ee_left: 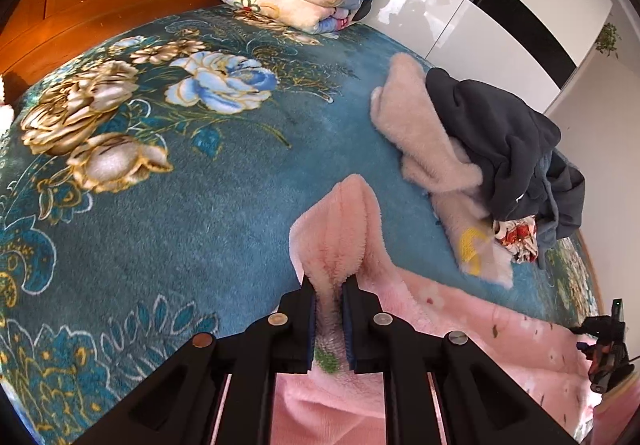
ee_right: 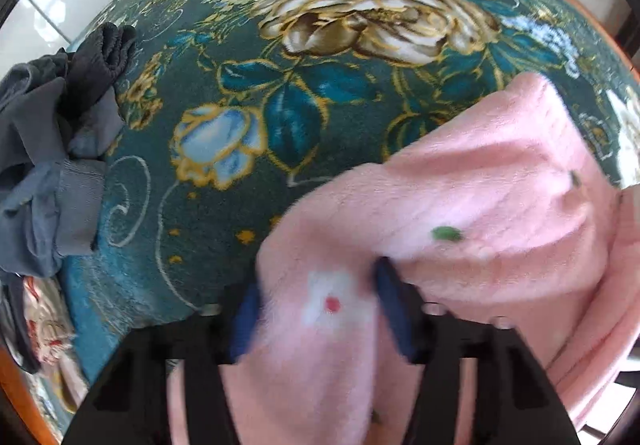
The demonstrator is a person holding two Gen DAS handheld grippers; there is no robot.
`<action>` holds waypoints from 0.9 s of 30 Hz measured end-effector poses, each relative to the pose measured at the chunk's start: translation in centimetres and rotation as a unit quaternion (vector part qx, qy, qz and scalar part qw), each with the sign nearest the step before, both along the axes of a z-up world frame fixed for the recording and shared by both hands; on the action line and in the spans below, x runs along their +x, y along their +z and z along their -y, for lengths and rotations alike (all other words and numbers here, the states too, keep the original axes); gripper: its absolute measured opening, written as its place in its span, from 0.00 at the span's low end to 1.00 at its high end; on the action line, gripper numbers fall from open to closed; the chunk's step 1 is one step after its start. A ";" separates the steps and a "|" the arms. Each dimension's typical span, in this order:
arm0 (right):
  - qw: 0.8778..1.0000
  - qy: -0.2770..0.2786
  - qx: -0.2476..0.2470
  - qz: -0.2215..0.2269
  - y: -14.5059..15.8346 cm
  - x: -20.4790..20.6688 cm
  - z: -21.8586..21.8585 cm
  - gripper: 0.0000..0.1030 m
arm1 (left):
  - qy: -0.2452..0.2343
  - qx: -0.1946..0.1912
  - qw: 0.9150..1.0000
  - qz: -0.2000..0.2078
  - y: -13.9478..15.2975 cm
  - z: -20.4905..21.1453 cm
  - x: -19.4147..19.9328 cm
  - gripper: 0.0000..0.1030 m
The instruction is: Fold clothes
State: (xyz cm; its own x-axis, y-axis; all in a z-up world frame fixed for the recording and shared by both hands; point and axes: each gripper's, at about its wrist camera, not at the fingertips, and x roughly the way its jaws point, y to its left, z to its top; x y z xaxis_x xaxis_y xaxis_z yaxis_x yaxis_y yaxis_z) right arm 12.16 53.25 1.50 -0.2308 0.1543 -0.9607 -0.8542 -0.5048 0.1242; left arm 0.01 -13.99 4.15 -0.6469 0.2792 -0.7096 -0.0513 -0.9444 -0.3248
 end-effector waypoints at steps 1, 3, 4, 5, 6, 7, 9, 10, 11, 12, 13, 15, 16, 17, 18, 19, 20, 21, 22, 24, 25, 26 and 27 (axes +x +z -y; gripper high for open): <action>1.000 0.004 -0.007 -0.011 0.0 0.7 -0.4 0.23 | 0.002 -0.004 1.000 -0.002 0.2 0.0 0.0 0.13; 0.999 0.011 -0.023 -0.038 0.1 2.1 -1.2 0.11 | 0.005 -0.011 1.000 -0.006 0.5 -0.1 0.1 0.10; 0.997 0.013 -0.045 -0.068 0.3 2.9 -1.6 0.08 | 0.006 -0.014 1.000 -0.008 0.6 -0.2 0.2 0.10; 0.993 0.013 -0.066 -0.101 0.5 3.6 -2.1 0.06 | 0.008 -0.018 1.000 -0.010 0.8 -0.2 0.2 0.10; 0.987 0.011 -0.085 -0.137 1.0 4.3 -2.6 0.06 | 0.009 -0.021 1.000 -0.012 0.9 -0.3 0.2 0.09; 0.980 0.010 -0.099 -0.171 1.5 4.9 -3.0 0.06 | 0.011 -0.025 1.000 -0.014 1.1 -0.3 0.3 0.09; 0.973 0.022 -0.087 -0.215 3.7 5.2 -3.4 0.05 | 0.014 -0.032 0.999 -0.018 1.4 -0.4 0.3 0.08; 0.969 0.031 -0.077 -0.235 4.9 5.2 -3.6 0.05 | 0.015 -0.033 0.999 -0.027 2.0 -0.4 0.0 0.08; 0.966 0.039 -0.065 -0.249 6.1 4.9 -3.6 0.05 | 0.017 -0.032 0.999 -0.040 2.8 -0.4 -0.5 0.08; 0.961 0.045 -0.056 -0.268 7.4 4.6 -3.6 0.05 | 0.018 -0.030 0.998 -0.053 3.6 -0.4 -1.0 0.08; 0.955 0.048 -0.049 -0.289 8.5 4.1 -3.6 0.05 | 0.021 -0.038 0.997 -0.062 4.2 -0.5 -1.7 0.08; 0.951 0.044 -0.024 -0.306 9.9 1.9 -3.8 0.05 | 0.028 -0.052 0.996 -0.062 4.4 -0.5 -3.7 0.08; 0.951 0.040 -0.011 -0.307 10.4 0.8 -3.9 0.05 | 0.030 -0.058 0.996 -0.061 4.4 -0.5 -4.8 0.08; 0.953 0.035 -0.005 -0.302 10.4 -0.3 -4.1 0.05 | 0.034 -0.057 0.996 -0.053 4.0 -0.3 -5.9 0.08; 0.955 0.030 -0.001 -0.294 10.2 -1.3 -4.2 0.05 | 0.036 -0.051 0.997 -0.039 3.2 -0.3 -6.9 0.08; 0.959 0.028 -0.003 -0.282 9.5 -2.1 -4.3 0.05 | 0.038 -0.046 0.998 -0.025 2.4 -0.3 -7.8 0.08; 0.963 0.025 -0.005 -0.270 8.7 -2.9 -4.4 0.05 | 0.040 -0.040 0.998 -0.010 1.5 -0.3 -8.6 0.08; 0.965 0.022 -0.013 -0.260 7.7 -3.5 -4.5 0.05 | 0.042 -0.035 0.999 0.004 0.6 -0.3 -9.5 0.08; 0.967 0.019 -0.019 -0.251 6.8 -4.0 -4.6 0.05 | 0.042 -0.036 0.998 0.017 -0.3 -0.5 -10.0 0.08; 0.968 0.013 -0.033 -0.247 5.3 -4.4 -4.8 0.06 | 0.041 -0.036 0.998 0.039 -1.7 -0.8 -10.5 0.10; 0.969 0.012 -0.039 -0.244 4.6 -4.5 -4.9 0.07 | 0.040 -0.030 0.998 0.047 -2.1 -0.8 -10.7 0.12; 0.970 0.009 -0.042 -0.241 4.2 -4.7 -5.0 0.09 | 0.040 -0.019 0.998 0.051 -2.3 -0.7 -10.6 0.12; 0.969 0.006 -0.044 -0.241 3.8 -4.7 -5.0 0.10 | 0.039 -0.002 0.998 0.051 -2.3 -0.4 -10.5 0.17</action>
State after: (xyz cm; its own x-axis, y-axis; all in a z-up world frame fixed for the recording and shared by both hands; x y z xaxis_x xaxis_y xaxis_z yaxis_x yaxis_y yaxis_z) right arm 7.50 58.30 5.27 -0.6576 0.0707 -0.7500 -0.6801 -0.4839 0.5507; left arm -10.45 -13.63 1.82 -0.5914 0.2274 -0.7737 0.0551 -0.9458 -0.3202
